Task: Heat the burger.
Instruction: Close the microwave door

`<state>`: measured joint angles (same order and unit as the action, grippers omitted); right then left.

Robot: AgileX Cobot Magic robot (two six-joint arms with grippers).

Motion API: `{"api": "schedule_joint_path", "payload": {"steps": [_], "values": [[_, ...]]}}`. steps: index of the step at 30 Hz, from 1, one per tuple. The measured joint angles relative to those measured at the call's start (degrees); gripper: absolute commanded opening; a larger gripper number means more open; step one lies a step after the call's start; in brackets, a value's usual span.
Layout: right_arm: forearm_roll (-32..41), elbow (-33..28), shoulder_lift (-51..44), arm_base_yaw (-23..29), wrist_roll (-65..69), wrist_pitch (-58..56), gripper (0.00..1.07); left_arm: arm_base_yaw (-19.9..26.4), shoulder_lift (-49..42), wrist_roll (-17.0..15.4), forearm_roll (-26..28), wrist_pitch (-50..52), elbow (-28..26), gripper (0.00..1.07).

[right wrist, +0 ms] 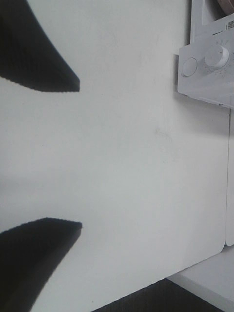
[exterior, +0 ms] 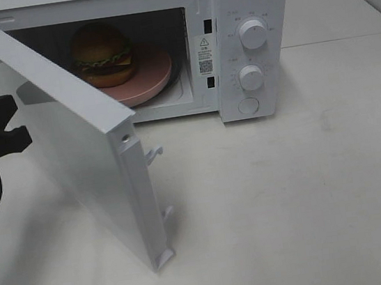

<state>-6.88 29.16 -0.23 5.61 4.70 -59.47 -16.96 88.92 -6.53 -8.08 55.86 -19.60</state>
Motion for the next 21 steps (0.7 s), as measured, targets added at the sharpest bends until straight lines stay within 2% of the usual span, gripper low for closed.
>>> {"api": "schedule_joint_path", "payload": {"steps": [2, 4, 5, 6, 8, 10, 16, 19, 21], "values": [[0.00, 0.00, 0.00, 0.00, 0.00, 0.00, 0.71, -0.92, 0.06, 0.00, 1.66, 0.00, -0.46, 0.00], [0.00, 0.00, 0.00, 0.00, 0.00, 0.00, 0.71, -3.32, 0.97, 0.92, 5.61, 0.11, -2.06, 0.00], [0.00, 0.00, 0.00, 0.00, 0.00, 0.00, 0.71, -3.32, 0.97, 0.92, 5.61, 0.11, -2.06, 0.00], [0.00, 0.00, 0.00, 0.00, 0.00, 0.00, 0.71, -5.04, 2.06, 2.64, 7.45, 0.11, -3.32, 0.00], [0.00, 0.00, 0.00, 0.00, 0.00, 0.00, 0.71, -5.73, 2.64, 3.38, 8.08, 0.11, -3.84, 0.00], [0.00, 0.00, 0.00, 0.00, 0.00, 0.00, 0.71, -8.94, 5.67, 5.79, 12.03, 0.06, -6.42, 0.00], [0.00, 0.00, 0.00, 0.00, 0.00, 0.00, 0.71, -13.24, 9.85, 6.53, 16.27, -1.26, -11.63, 0.00], [0.00, 0.00, 0.00, 0.00, 0.00, 0.00, 0.71, -13.92, 10.49, 6.53, 17.13, -1.83, -12.66, 0.00], [0.00, 0.00, 0.00, 0.00, 0.00, 0.00, 0.71, -15.76, 12.26, 8.65, 20.00, -3.50, -15.58, 0.00]]}}
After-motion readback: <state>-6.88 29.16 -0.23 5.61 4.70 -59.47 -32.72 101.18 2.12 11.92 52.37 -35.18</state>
